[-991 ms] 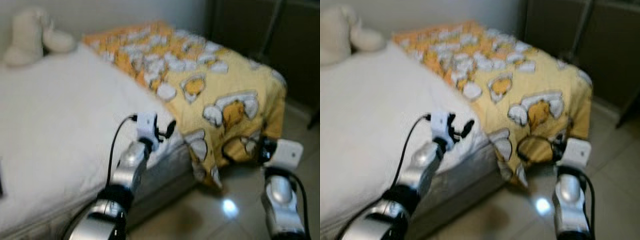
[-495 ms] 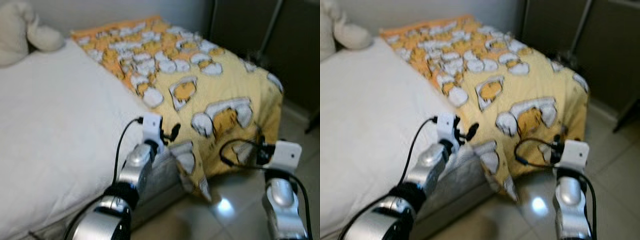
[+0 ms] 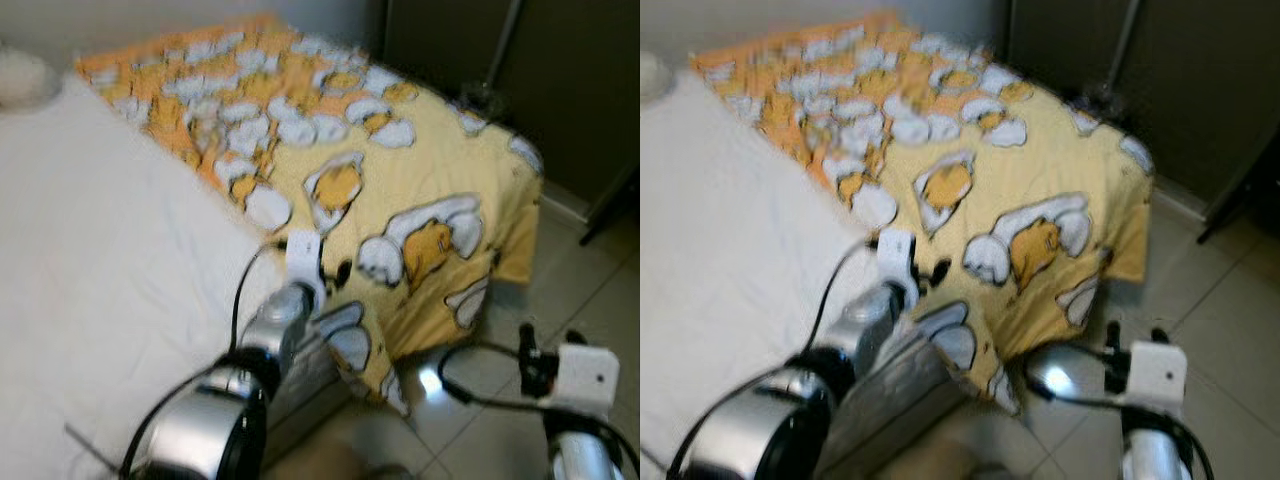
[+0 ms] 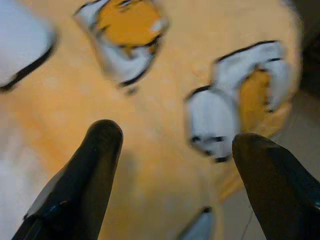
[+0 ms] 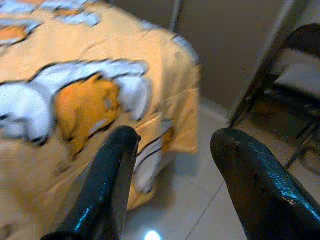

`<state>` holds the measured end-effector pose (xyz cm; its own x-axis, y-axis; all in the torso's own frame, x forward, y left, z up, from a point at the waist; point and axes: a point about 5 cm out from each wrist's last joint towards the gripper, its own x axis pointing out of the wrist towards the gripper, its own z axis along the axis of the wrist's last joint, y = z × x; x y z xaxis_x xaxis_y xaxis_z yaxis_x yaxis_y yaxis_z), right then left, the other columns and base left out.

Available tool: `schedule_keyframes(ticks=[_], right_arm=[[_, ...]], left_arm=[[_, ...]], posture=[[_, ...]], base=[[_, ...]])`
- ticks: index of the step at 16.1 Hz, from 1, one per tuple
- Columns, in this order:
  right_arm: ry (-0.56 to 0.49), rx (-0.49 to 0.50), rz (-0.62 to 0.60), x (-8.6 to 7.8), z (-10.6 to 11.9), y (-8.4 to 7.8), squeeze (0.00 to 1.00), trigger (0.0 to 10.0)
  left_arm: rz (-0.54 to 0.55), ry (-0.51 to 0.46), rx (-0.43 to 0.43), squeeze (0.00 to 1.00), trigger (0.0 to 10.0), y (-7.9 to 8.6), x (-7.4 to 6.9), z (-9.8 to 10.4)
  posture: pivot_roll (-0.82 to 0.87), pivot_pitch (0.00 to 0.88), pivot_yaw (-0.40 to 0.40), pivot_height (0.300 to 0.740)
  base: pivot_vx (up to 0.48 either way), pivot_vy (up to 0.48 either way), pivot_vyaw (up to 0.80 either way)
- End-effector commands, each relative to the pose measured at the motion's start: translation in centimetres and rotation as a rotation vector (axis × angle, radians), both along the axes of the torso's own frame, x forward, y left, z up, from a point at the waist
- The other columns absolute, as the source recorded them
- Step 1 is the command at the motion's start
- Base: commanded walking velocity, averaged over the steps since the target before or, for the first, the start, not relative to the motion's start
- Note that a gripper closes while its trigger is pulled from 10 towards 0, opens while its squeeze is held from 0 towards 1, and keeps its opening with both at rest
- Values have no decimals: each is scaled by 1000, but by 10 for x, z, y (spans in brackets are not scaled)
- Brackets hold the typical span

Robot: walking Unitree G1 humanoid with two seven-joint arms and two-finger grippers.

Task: Clean up the room

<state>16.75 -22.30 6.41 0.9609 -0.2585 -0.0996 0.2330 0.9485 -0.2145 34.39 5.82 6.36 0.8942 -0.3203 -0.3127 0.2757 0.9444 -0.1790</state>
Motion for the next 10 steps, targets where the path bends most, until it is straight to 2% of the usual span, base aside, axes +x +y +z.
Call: schedule_keyframes(ticks=[1, 2, 4, 5, 6, 7, 9, 10], right_arm=[[16, -4, 21, -5, 2, 6, 0, 10000], [39, -6, 36, -20, 5, 12, 0, 10000], [79, 8, 36, -44, 12, 19, 0, 10000], [99, 14, 36, -56, 16, 23, 0, 10000], [113, 16, 33, -60, 17, 23, 0, 10000], [146, 21, 27, -68, 16, 24, 0, 10000], [175, 25, 32, -75, 19, 26, 0, 10000], [179, 26, 34, -77, 20, 27, 0, 10000]], left_arm=[[26, 55, 25, 0, 10000, 3, -4, -9], [68, 60, 59, 0, 10000, 7, -1, -7], [109, 43, 103, 0, 10000, 9, 2, -4], [116, 51, 97, 0, 10000, 6, 0, -6], [122, 62, 90, 0, 10000, 4, -2, -8], [153, 97, 58, 0, 10000, 1, -6, -13], [186, 155, -65, 0, 10000, -9, -10, -16], [185, 160, -83, 0, 10000, -11, -10, -16]], posture=[[-384, 239, 34, 740], [-420, 292, 30, 740], [-439, 345, 26, 740], [-441, 383, 21, 740], [-441, 391, 20, 740], [-443, 417, 12, 740], [-452, 430, 4, 740], [-454, 431, 3, 740]], base=[[0, 0, 0], [0, 0, 0], [0, 0, 0], [0, 0, 0], [0, 0, 0], [0, 0, 0], [0, 0, 0], [0, 0, 0]])
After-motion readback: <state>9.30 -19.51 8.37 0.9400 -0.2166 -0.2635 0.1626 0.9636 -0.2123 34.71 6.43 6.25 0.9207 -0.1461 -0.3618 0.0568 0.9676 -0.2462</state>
